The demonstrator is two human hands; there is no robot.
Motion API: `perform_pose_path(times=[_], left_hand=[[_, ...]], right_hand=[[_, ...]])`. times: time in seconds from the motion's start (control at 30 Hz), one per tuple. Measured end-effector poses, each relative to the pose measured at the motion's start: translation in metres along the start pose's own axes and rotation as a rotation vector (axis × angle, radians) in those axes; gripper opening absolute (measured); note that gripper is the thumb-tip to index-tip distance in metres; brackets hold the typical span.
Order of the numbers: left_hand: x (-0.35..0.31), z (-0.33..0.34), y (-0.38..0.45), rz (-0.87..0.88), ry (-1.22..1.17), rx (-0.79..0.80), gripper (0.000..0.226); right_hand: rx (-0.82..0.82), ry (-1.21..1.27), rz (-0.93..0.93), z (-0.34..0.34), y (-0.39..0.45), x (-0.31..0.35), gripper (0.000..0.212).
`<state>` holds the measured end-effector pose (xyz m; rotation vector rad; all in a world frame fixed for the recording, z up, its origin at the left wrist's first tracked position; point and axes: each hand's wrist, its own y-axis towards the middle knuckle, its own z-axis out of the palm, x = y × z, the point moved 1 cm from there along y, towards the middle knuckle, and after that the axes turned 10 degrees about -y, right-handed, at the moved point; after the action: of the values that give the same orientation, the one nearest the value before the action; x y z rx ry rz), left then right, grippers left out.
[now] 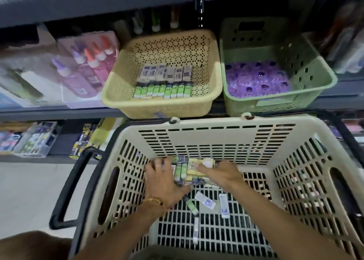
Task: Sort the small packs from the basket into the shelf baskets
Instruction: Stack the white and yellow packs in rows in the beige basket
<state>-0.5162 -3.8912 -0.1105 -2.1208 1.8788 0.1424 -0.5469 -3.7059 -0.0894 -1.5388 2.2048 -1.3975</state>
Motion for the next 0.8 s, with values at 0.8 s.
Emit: perform_pose_path(times=[0.8], left_hand=[[-0.016, 0.016, 0.009, 0.184, -0.006, 0.152, 0.077]], right_hand=[[0.096, 0.54, 0.03, -0.032, 0.004, -0.061, 0.037]])
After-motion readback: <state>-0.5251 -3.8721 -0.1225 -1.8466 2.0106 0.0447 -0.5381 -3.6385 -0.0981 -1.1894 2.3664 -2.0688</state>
